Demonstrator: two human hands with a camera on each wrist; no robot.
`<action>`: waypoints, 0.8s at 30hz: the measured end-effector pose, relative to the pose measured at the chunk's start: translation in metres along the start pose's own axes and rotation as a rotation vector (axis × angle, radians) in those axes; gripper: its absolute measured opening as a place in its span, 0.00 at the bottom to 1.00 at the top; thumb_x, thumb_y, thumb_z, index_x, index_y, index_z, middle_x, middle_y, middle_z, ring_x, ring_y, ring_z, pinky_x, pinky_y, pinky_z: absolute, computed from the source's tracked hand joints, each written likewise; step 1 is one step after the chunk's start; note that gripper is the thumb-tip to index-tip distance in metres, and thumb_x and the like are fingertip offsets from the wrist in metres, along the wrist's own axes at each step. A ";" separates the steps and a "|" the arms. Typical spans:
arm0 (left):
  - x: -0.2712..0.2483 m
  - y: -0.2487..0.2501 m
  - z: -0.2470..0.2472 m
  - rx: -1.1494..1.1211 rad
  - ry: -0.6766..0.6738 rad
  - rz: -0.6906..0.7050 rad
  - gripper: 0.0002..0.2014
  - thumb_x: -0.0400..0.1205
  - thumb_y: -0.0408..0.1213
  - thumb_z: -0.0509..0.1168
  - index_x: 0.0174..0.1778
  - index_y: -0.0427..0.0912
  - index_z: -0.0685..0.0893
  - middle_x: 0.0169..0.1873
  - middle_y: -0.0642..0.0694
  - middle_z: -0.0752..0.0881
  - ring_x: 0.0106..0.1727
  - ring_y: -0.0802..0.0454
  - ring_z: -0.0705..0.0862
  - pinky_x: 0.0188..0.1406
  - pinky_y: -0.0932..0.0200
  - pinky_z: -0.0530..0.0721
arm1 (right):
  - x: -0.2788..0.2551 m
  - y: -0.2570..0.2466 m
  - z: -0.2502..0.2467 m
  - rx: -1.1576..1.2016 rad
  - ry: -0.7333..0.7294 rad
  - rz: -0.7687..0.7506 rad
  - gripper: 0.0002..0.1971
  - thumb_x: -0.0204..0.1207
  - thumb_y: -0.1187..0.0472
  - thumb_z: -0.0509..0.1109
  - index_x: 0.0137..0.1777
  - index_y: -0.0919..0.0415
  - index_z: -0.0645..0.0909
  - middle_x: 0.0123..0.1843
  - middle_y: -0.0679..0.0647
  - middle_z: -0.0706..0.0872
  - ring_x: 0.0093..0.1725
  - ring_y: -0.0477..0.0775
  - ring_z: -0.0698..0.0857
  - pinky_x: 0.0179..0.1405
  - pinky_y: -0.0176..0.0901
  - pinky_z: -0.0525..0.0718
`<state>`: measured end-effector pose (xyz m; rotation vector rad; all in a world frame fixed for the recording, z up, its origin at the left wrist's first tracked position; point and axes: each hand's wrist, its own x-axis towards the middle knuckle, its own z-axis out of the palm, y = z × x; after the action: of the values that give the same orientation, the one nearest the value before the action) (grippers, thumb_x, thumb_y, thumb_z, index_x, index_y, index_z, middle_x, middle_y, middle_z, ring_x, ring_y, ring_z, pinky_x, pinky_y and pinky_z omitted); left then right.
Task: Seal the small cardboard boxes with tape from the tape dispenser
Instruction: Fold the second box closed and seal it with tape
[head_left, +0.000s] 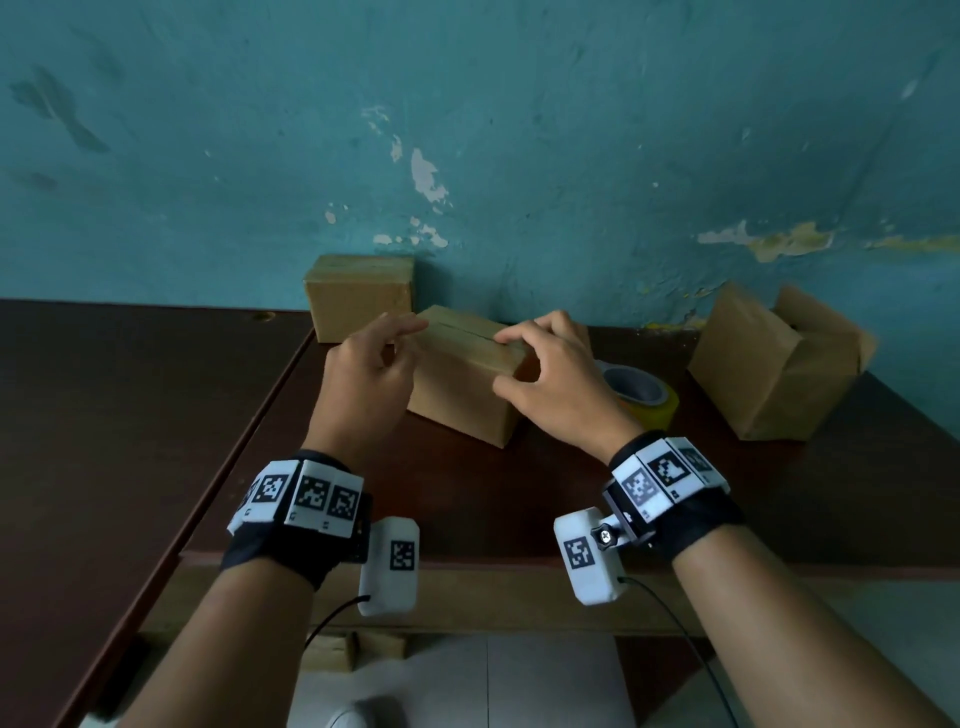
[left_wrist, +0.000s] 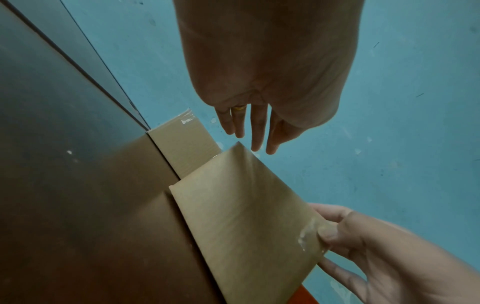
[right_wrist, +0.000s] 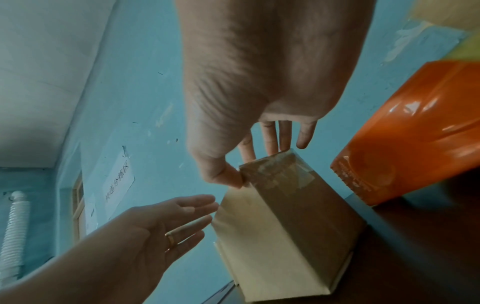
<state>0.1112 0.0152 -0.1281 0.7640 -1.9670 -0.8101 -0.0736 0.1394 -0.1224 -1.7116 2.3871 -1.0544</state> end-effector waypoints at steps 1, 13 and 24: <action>0.000 0.000 -0.001 -0.004 0.002 -0.021 0.16 0.90 0.32 0.63 0.70 0.48 0.89 0.64 0.64 0.79 0.41 0.78 0.84 0.40 0.80 0.77 | 0.000 0.001 -0.001 0.001 -0.001 -0.005 0.26 0.77 0.47 0.75 0.74 0.50 0.83 0.63 0.46 0.72 0.71 0.52 0.68 0.76 0.49 0.72; 0.004 -0.004 0.001 -0.075 -0.068 -0.101 0.15 0.93 0.42 0.57 0.68 0.52 0.88 0.58 0.54 0.86 0.55 0.68 0.80 0.54 0.64 0.79 | 0.000 0.010 0.001 -0.019 0.058 0.023 0.19 0.88 0.62 0.70 0.77 0.51 0.82 0.69 0.51 0.66 0.75 0.52 0.68 0.69 0.32 0.64; 0.007 -0.012 0.002 0.089 -0.086 0.019 0.09 0.85 0.28 0.64 0.49 0.45 0.87 0.65 0.49 0.80 0.71 0.47 0.79 0.65 0.54 0.75 | 0.002 0.005 0.000 0.027 0.085 0.076 0.22 0.89 0.54 0.71 0.81 0.54 0.80 0.62 0.50 0.82 0.58 0.47 0.83 0.53 0.37 0.83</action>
<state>0.1088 0.0029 -0.1348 0.7723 -2.0963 -0.7591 -0.0783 0.1387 -0.1244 -1.5848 2.4542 -1.1662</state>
